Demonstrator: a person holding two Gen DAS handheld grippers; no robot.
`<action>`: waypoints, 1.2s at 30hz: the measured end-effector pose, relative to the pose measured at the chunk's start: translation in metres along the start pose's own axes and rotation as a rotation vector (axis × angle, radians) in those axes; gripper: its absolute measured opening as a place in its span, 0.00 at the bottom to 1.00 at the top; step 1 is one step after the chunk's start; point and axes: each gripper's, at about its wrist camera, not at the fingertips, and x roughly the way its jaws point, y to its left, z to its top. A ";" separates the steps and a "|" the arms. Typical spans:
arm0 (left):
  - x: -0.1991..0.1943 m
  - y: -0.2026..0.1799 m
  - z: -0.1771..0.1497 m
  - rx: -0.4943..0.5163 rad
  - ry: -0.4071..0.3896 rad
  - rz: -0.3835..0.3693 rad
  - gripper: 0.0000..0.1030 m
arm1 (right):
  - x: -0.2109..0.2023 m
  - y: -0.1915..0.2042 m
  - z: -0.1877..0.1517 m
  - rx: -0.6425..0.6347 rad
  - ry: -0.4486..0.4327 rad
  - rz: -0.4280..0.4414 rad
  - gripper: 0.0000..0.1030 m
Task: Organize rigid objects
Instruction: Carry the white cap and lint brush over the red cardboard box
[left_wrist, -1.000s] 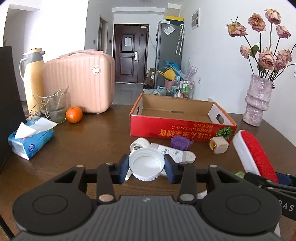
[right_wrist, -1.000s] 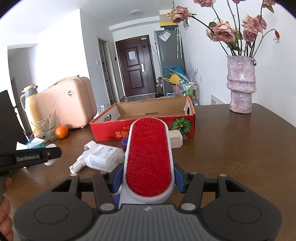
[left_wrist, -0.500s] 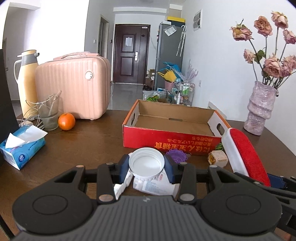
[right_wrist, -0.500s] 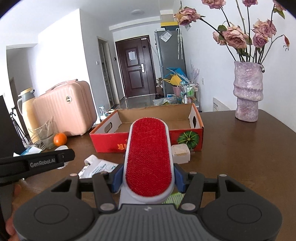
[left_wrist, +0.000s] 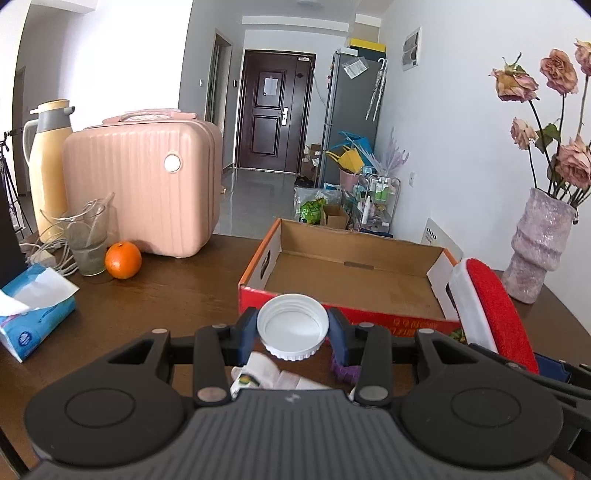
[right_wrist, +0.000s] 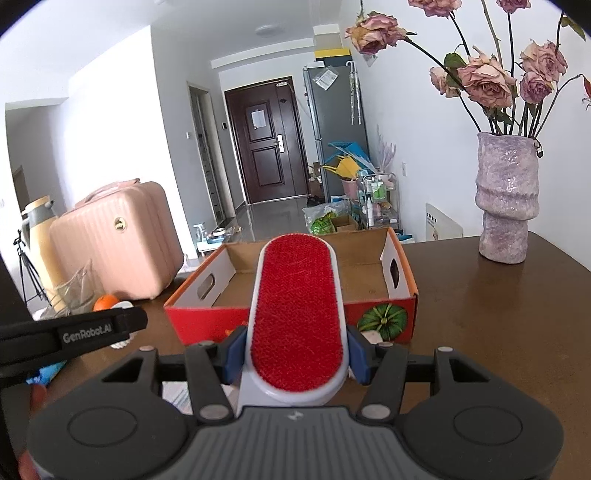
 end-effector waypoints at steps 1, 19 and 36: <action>0.004 -0.001 0.002 -0.002 0.002 -0.002 0.40 | 0.004 -0.001 0.003 0.002 0.002 0.001 0.53; 0.070 -0.015 0.031 0.005 0.023 0.009 0.40 | 0.071 -0.015 0.043 0.035 0.030 -0.003 0.53; 0.144 -0.024 0.056 0.034 0.057 0.032 0.40 | 0.138 -0.026 0.075 0.038 0.082 -0.024 0.53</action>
